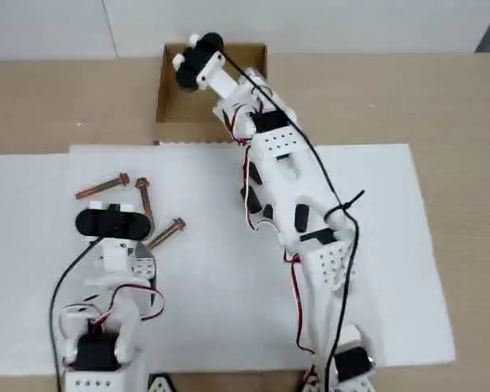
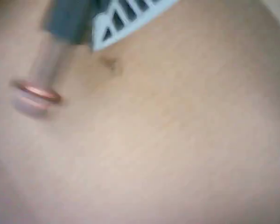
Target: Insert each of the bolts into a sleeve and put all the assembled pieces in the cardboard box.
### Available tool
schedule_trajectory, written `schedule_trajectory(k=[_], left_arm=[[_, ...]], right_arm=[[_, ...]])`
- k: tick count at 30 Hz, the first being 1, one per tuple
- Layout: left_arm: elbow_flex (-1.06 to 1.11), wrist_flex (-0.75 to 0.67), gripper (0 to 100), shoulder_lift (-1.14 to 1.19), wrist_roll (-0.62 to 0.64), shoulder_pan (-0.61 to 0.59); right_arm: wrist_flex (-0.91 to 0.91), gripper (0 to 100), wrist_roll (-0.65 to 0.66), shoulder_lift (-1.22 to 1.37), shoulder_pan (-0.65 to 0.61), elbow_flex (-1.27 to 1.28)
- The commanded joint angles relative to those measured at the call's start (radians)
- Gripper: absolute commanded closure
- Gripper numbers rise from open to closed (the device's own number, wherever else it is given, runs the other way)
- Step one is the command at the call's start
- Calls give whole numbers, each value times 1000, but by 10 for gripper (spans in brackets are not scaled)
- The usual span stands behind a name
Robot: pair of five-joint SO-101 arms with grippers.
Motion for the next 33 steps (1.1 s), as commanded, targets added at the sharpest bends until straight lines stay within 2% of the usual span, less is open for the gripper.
schedule_trajectory(k=[1,5,10,16,23,27,33], left_arm=[[-2,-25,994,-8,-2,-5],[-2,-25,994,-8,-2,-5],[-2,-25,994,-8,-2,-5],[-2,-25,994,-8,-2,-6],[-2,-25,994,-8,-2,-6],[-2,-25,994,-8,-2,-6],[-2,-25,994,-8,-2,-5]], right_arm=[[35,874,8,-45,-7,-68],[203,996,6,-107,-21,-127],[398,996,-8,-196,-30,-167],[601,995,-213,-332,-8,-175],[866,995,-238,-432,-8,-175],[1073,995,-338,-438,-27,-170],[1113,995,-382,-458,-30,-61]])
